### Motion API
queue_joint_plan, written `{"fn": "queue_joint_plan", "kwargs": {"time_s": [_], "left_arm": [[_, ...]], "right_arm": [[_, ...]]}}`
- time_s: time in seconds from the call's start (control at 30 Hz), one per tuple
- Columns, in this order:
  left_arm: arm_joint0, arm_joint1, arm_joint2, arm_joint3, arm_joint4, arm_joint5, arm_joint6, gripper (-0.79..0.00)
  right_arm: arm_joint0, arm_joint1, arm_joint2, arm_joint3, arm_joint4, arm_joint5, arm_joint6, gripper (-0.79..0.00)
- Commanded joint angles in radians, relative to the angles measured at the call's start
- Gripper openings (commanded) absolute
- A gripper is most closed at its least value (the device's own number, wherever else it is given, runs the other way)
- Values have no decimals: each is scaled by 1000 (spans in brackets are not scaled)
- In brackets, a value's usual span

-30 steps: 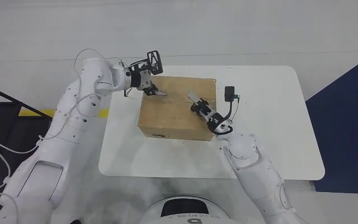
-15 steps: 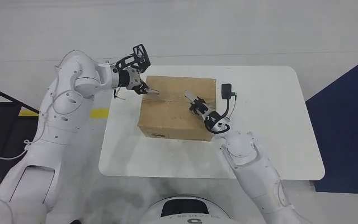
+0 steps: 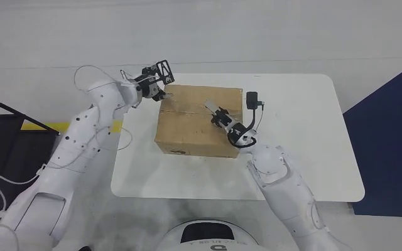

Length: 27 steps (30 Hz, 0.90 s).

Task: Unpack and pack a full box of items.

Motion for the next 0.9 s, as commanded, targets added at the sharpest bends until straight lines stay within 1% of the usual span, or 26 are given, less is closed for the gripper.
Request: {"fn": "queue_joint_plan", "kwargs": {"time_s": [0.0,0.07,0.1,0.2,0.27,0.33,0.43,0.5,0.57,0.63,0.73,0.87], "left_arm": [[0,0,-5,12,-49,-70,10,0],[-3,1,-33,22,-168,-150,-3,0],[-7,2,-49,29,-245,-204,-27,0],[-24,10,-87,39,-440,-340,-171,0],[-22,19,-87,21,-584,-344,-280,0],[-25,35,-90,-3,-739,-344,-394,0],[-29,60,-124,4,-973,-344,-520,0],[-30,72,-142,22,-1126,-313,-587,0],[-38,81,-154,33,-1255,-249,-658,0],[-43,92,-160,32,-1272,-202,-706,0],[-31,99,-164,38,-1272,-181,-721,0],[-2,102,-157,48,-1225,-181,-679,0]], "right_arm": [[-6,1,-2,-5,-6,-8,-5,0],[-10,1,-2,-9,-9,-15,-8,0],[-12,1,-2,-9,-11,-18,-9,0],[-13,2,-3,-9,-11,-20,-10,0],[-11,2,-6,-8,-15,-24,-8,0],[-9,2,-9,-8,-18,-28,-8,0],[-7,2,-12,-8,-20,-30,-6,0],[-3,2,-13,-5,-21,-30,-5,0],[3,1,-15,0,-18,-30,1,0],[8,1,-17,4,-18,-27,4,0],[15,1,-18,10,-17,-23,10,0],[25,1,-23,18,-13,-22,22,0]]}}
